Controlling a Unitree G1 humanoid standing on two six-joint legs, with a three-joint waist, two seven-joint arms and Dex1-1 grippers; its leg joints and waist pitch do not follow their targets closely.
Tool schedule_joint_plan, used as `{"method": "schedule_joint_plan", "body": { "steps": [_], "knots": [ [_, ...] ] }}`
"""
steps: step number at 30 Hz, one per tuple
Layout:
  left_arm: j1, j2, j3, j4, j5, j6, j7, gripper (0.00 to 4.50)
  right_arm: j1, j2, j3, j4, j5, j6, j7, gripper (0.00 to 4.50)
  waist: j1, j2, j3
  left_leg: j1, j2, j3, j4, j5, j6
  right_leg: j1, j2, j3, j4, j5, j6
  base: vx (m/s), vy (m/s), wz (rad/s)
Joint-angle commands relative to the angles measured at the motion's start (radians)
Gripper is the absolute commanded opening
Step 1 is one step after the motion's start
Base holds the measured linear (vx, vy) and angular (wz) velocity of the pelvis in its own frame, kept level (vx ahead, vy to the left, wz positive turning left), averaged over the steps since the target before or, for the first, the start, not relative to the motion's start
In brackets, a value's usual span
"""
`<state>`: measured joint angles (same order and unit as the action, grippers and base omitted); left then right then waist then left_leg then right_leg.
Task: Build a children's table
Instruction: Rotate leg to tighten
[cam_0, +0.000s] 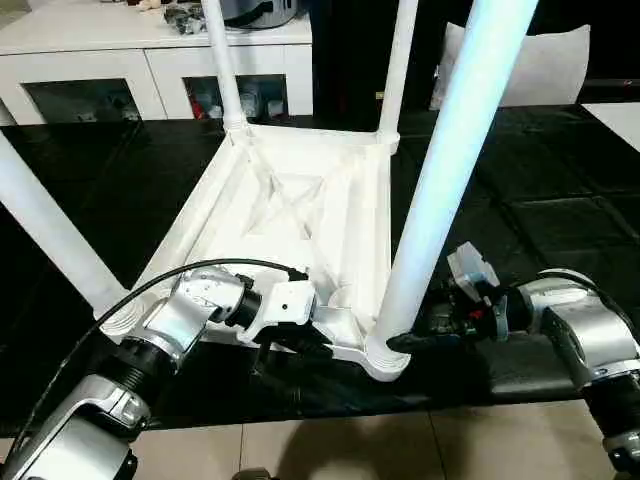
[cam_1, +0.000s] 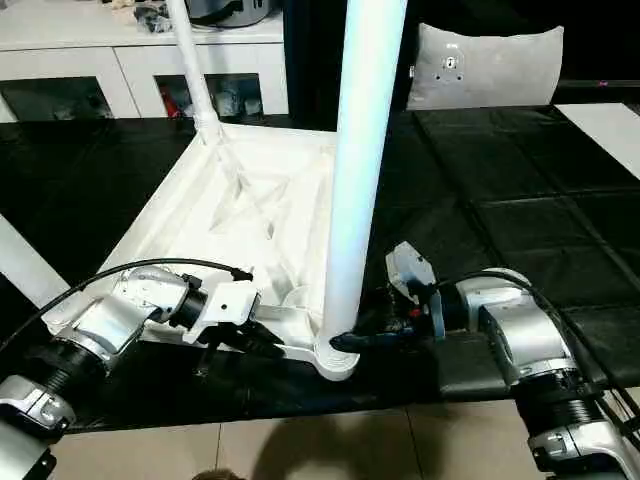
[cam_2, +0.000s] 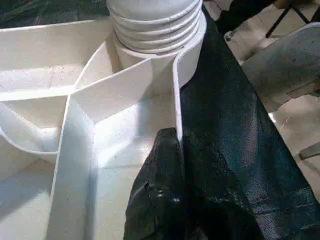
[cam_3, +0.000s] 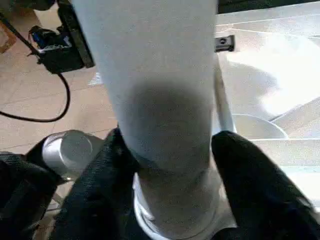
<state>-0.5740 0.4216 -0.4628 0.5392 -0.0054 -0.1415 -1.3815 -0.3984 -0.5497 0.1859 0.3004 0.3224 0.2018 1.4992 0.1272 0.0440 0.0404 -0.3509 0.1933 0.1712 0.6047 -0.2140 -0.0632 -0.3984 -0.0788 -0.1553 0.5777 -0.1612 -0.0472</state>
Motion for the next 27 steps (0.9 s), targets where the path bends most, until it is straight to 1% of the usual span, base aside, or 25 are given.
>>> {"method": "schedule_joint_plan", "body": {
  "steps": [1, 2, 5, 6, 7, 8, 9, 10, 11, 12, 13, 14, 15, 16, 17, 18, 19, 20, 21, 22, 23, 24, 25, 26, 27],
  "knots": [
    [-0.012, -0.002, -0.036, -0.005, 0.019, -0.026, -0.048, 0.0, 0.001, 0.004, 0.004, 0.002, 0.012, 0.012, 0.001, 2.26, -0.005, -0.008, -0.072, -0.002, 0.045, -0.012, -0.061, -0.094, 0.096, 0.066, -0.079, 0.066, -0.069, -0.29, -0.093, 0.0, 0.0, 0.0],
    [-0.008, -0.006, -0.029, -0.008, 0.009, -0.015, -0.049, 0.0, 0.007, 0.01, 0.001, -0.007, 0.02, 0.024, 0.0, 2.26, -0.004, -0.01, -0.072, -0.002, 0.045, -0.011, -0.061, -0.093, 0.095, 0.066, -0.08, 0.066, -0.07, -0.292, -0.091, 0.0, 0.0, 0.0],
    [0.001, -0.014, -0.014, -0.018, -0.012, 0.016, -0.044, 0.0, 0.017, 0.022, -0.009, -0.024, 0.04, 0.044, -0.008, 2.05, -0.005, -0.009, -0.072, -0.001, 0.046, -0.012, -0.061, -0.088, 0.095, 0.065, -0.079, 0.066, -0.069, -0.294, -0.09, 0.0, 0.0, 0.0],
    [0.002, -0.032, 0.006, -0.015, -0.002, 0.051, 0.024, 0.0, 0.024, 0.045, -0.027, -0.043, 0.061, 0.066, -0.043, 2.0, -0.006, -0.007, -0.072, -0.001, 0.047, -0.011, -0.062, -0.089, 0.094, 0.065, -0.079, 0.066, -0.071, -0.296, -0.09, 0.0, 0.0, 0.0],
    [0.002, -0.034, 0.008, -0.014, -0.001, 0.056, 0.032, 0.0, 0.024, 0.049, -0.029, -0.045, 0.061, 0.071, -0.054, 1.97, -0.005, -0.008, -0.071, -0.001, 0.047, -0.012, -0.062, -0.093, 0.091, 0.064, -0.08, 0.065, -0.072, -0.306, -0.088, 0.0, 0.0, 0.0],
    [0.0, -0.043, 0.019, -0.009, 0.004, 0.083, 0.068, 0.0, 0.025, 0.069, -0.038, -0.053, 0.061, 0.093, -0.106, 1.97, -0.007, -0.002, -0.07, -0.001, 0.047, -0.012, -0.063, -0.092, 0.086, 0.063, -0.079, 0.065, -0.072, -0.308, -0.089, 0.0, 0.0, 0.0],
    [0.0, -0.057, 0.034, -0.005, 0.001, 0.114, 0.104, 0.0, 0.025, 0.094, -0.045, -0.058, 0.049, 0.108, -0.174, 1.95, -0.01, -0.003, -0.068, 0.0, 0.045, -0.013, -0.064, -0.102, 0.078, 0.063, -0.079, 0.063, -0.077, -0.33, -0.081, 0.0, 0.0, 0.0],
    [0.002, -0.079, 0.056, -0.009, -0.014, 0.168, 0.146, 0.0, 0.021, 0.133, -0.054, -0.053, 0.023, 0.124, -0.274, 1.95, -0.017, -0.002, -0.063, 0.003, 0.041, -0.011, -0.065, -0.129, 0.064, 0.061, -0.077, 0.059, -0.086, -0.387, -0.065, 0.0, 0.0, 0.0],
    [0.002, -0.091, 0.067, -0.012, -0.022, 0.196, 0.167, 0.0, 0.018, 0.154, -0.059, -0.05, 0.008, 0.132, -0.324, 1.95, -0.021, -0.003, -0.061, 0.005, 0.035, -0.009, -0.063, -0.138, 0.058, 0.059, -0.077, 0.056, -0.094, -0.423, -0.053, 0.0, 0.0, 0.0],
    [0.005, -0.118, 0.09, -0.024, -0.04, 0.252, 0.212, 0.0, 0.009, 0.196, -0.074, -0.035, -0.016, 0.144, -0.424, 1.94, -0.03, -0.004, -0.058, 0.006, 0.029, -0.009, -0.063, -0.152, 0.043, 0.06, -0.077, 0.05, -0.102, -0.484, -0.031, 0.0, 0.0, 0.0],
    [0.007, -0.131, 0.101, -0.031, -0.049, 0.279, 0.235, 0.0, 0.003, 0.216, -0.082, -0.025, -0.027, 0.15, -0.473, 1.94, -0.036, -0.003, -0.057, 0.004, 0.026, -0.01, -0.062, -0.157, 0.036, 0.061, -0.077, 0.046, -0.105, -0.504, -0.022, 0.0, 0.0, 0.0],
    [0.008, -0.143, 0.109, -0.039, -0.056, 0.3, 0.253, 0.0, -0.003, 0.233, -0.088, -0.017, -0.032, 0.16, -0.511, 1.94, -0.052, -0.007, -0.059, -0.004, 0.024, -0.014, -0.062, -0.16, 0.031, 0.069, -0.076, 0.04, -0.107, -0.515, -0.002, 0.0, 0.0, 0.0],
    [0.011, -0.174, 0.121, -0.053, -0.054, 0.339, 0.308, 0.0, -0.015, 0.269, -0.096, -0.002, -0.054, 0.17, -0.594, 1.94, -0.066, -0.005, -0.061, -0.004, 0.023, -0.017, -0.062, -0.159, 0.033, 0.068, -0.075, 0.039, -0.109, -0.508, 0.007, 0.0, 0.0, 0.0],
    [0.012, -0.186, 0.124, -0.059, -0.05, 0.352, 0.332, 0.0, -0.018, 0.283, -0.097, 0.004, -0.064, 0.172, -0.625, 1.94, -0.084, -0.004, -0.06, -0.005, 0.023, -0.017, -0.061, -0.162, 0.036, 0.065, -0.073, 0.039, -0.109, -0.494, -0.001, 0.0, 0.0, 0.0],
    [0.012, -0.207, 0.123, -0.062, -0.028, 0.365, 0.381, 0.0, -0.028, 0.314, -0.105, 0.015, -0.08, 0.185, -0.69, 1.94, -0.091, -0.005, -0.061, -0.006, 0.019, -0.017, -0.058, -0.164, 0.039, 0.066, -0.073, 0.037, -0.111, -0.496, 0.0, 0.0, 0.0, 0.0],
    [0.011, -0.225, 0.122, -0.059, -0.008, 0.37, 0.424, 0.0, -0.04, 0.34, -0.114, 0.031, -0.093, 0.201, -0.749, 1.94, -0.102, -0.005, -0.063, -0.009, 0.016, -0.016, -0.057, -0.156, 0.051, 0.066, -0.071, 0.039, -0.11, -0.484, -0.002, 0.0, 0.0, 0.0],
    [0.01, -0.232, 0.122, -0.059, -0.003, 0.374, 0.437, 0.0, -0.043, 0.348, -0.118, 0.037, -0.095, 0.209, -0.769, 1.94, -0.106, -0.005, -0.063, -0.008, 0.016, -0.016, -0.056, -0.152, 0.054, 0.063, -0.07, 0.04, -0.111, -0.482, -0.003, 0.0, 0.0, 0.0],
    [0.01, -0.246, 0.12, -0.06, 0.01, 0.38, 0.465, 0.0, -0.051, 0.365, -0.121, 0.05, -0.104, 0.211, -0.807, 1.94, -0.113, -0.004, -0.062, -0.007, 0.012, -0.015, -0.054, -0.151, 0.064, 0.063, -0.069, 0.038, -0.113, -0.487, -0.005, 0.0, 0.0, 0.0],
    [0.009, -0.268, 0.115, -0.066, 0.03, 0.391, 0.497, 0.0, -0.058, 0.384, -0.122, 0.063, -0.118, 0.198, -0.844, 1.94, -0.116, -0.011, -0.064, -0.007, 0.011, -0.012, -0.053, -0.142, 0.074, 0.062, -0.068, 0.04, -0.114, -0.488, 0.0, 0.0, 0.0, 0.0],
    [0.008, -0.271, 0.113, -0.068, 0.033, 0.393, 0.5, 0.0, -0.059, 0.386, -0.122, 0.063, -0.119, 0.196, -0.846, 1.94, -0.113, -0.006, -0.064, -0.008, 0.013, -0.014, -0.054, -0.128, 0.081, 0.062, -0.069, 0.041, -0.111, -0.48, -0.002, 0.0, 0.0, 0.0],
    [0.007, -0.283, 0.109, -0.072, 0.044, 0.402, 0.511, 0.0, -0.06, 0.396, -0.123, 0.065, -0.122, 0.187, -0.853, 1.94, -0.114, -0.008, -0.066, -0.011, 0.013, -0.014, -0.054, -0.122, 0.084, 0.065, -0.069, 0.041, -0.109, -0.47, 0.001, 0.0, 0.0, 0.0],
    [0.004, -0.285, 0.102, -0.07, 0.052, 0.399, 0.512, 0.0, -0.06, 0.4, -0.127, 0.063, -0.119, 0.178, -0.853, 1.94, -0.111, -0.003, -0.068, -0.01, 0.019, -0.015, -0.056, -0.111, 0.092, 0.064, -0.071, 0.044, -0.105, -0.444, -0.005, 0.0, 0.0, 0.0],
    [0.002, -0.287, 0.098, -0.073, 0.058, 0.403, 0.516, 0.0, -0.06, 0.406, -0.13, 0.06, -0.12, 0.175, -0.859, 2.49, -0.11, -0.002, -0.068, -0.013, 0.023, -0.018, -0.058, -0.104, 0.097, 0.066, -0.071, 0.045, -0.101, -0.416, -0.012, 0.0, 0.0, 0.0],
    [-0.001, -0.283, 0.094, -0.069, 0.064, 0.4, 0.516, 0.0, -0.058, 0.402, -0.13, 0.051, -0.118, 0.173, -0.852, 2.49, -0.111, -0.001, -0.068, -0.014, 0.025, -0.019, -0.059, -0.102, 0.098, 0.067, -0.072, 0.046, -0.099, -0.403, -0.018, 0.0, 0.0, 0.0],
    [-0.003, -0.281, 0.092, -0.07, 0.067, 0.403, 0.521, 0.0, -0.056, 0.402, -0.131, 0.044, -0.119, 0.175, -0.853, 2.65, -0.111, 0.002, -0.068, -0.013, 0.026, -0.019, -0.059, -0.109, 0.099, 0.066, -0.071, 0.048, -0.098, -0.388, -0.028, 0.0, 0.0, 0.0]
  ]
}}
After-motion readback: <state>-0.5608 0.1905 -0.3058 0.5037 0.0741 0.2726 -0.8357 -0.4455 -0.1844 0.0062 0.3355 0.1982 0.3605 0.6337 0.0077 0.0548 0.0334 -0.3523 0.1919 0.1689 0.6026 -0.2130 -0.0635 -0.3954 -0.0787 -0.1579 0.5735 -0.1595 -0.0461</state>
